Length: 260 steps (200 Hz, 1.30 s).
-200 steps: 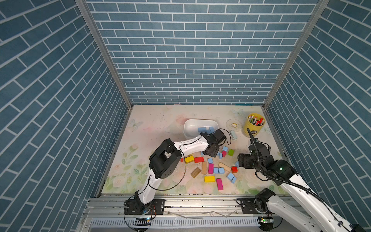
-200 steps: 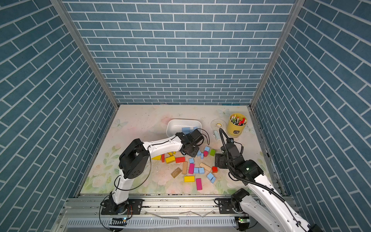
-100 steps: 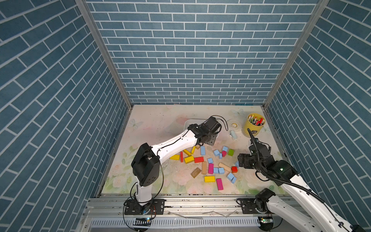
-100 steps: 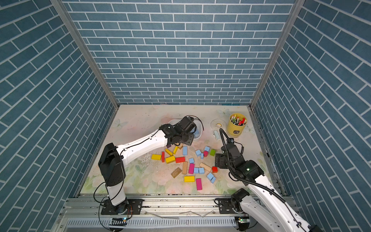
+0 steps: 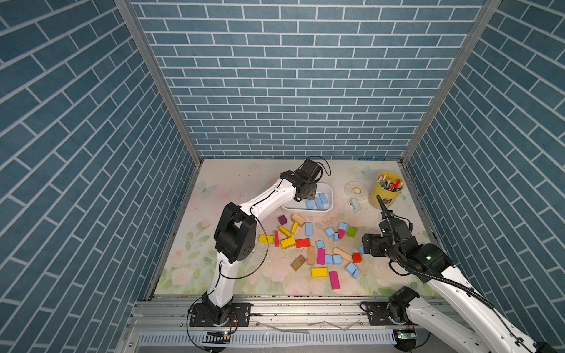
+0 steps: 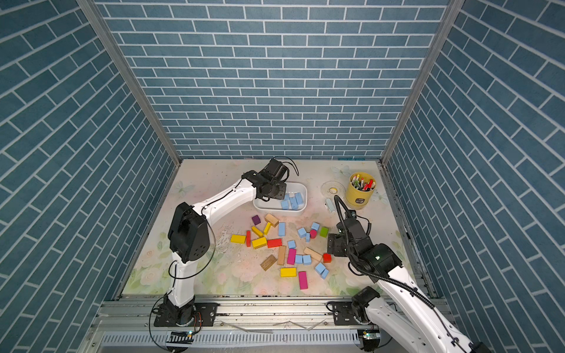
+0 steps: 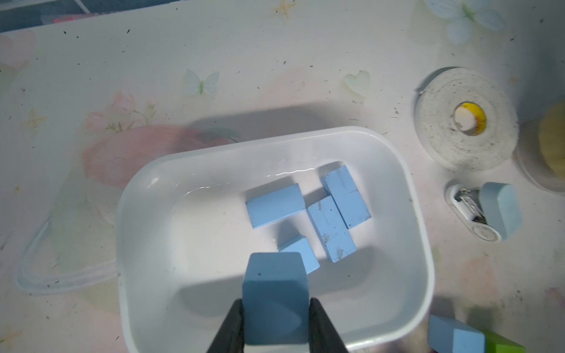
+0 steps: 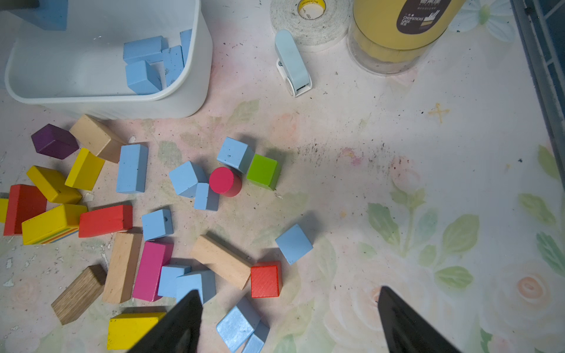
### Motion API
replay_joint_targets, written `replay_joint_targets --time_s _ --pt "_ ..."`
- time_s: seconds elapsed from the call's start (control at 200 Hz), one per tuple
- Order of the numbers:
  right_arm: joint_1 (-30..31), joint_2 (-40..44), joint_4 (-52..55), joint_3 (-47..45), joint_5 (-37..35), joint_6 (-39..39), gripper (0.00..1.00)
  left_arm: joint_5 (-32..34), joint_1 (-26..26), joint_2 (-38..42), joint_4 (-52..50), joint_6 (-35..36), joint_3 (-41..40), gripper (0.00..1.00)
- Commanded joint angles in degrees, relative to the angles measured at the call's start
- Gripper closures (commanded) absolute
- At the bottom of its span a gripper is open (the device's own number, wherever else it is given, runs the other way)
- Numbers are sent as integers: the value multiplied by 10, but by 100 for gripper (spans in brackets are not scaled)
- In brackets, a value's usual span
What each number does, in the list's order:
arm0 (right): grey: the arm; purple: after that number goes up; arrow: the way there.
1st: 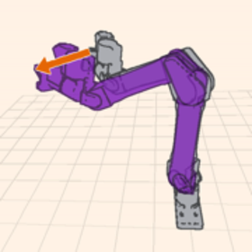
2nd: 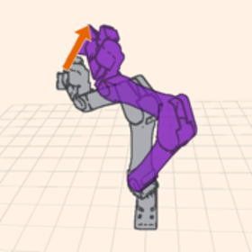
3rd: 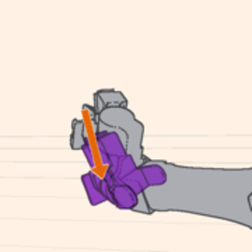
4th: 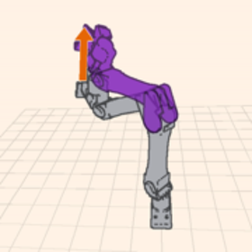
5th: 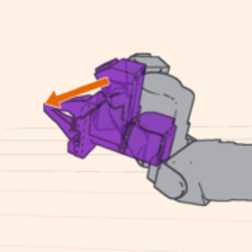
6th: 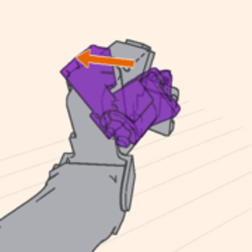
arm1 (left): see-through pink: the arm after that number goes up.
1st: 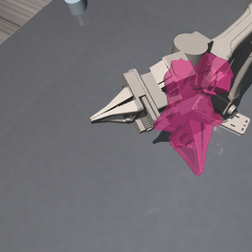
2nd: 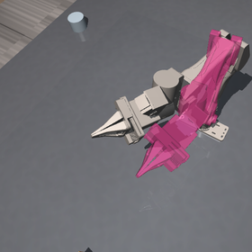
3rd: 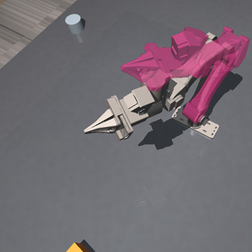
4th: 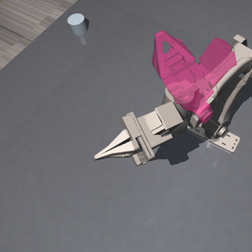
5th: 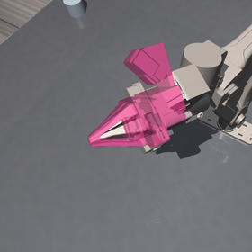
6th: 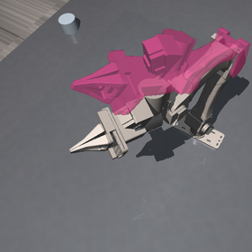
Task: Pick out the blue building blocks
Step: Place the building block in the storage box.
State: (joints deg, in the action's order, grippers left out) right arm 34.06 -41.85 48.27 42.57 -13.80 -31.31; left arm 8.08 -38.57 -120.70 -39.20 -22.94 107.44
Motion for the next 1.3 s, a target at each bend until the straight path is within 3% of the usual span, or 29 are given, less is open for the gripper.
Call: replay_joint_targets --time_s 0.0,0.705,1.075,1.295 --pt "-1 1 9 -7 -12 -22 10 -3 18 -28 -16 1 32 77" --pt "-1 -3 1 -11 -9 -20 10 34 69 -121 -22 9 70 73" --pt "-1 -6 0 -11 -11 -20 10 31 76 -155 -30 9 94 61" --pt "-1 -6 2 -10 -11 -19 10 25 77 -153 -45 9 116 49"
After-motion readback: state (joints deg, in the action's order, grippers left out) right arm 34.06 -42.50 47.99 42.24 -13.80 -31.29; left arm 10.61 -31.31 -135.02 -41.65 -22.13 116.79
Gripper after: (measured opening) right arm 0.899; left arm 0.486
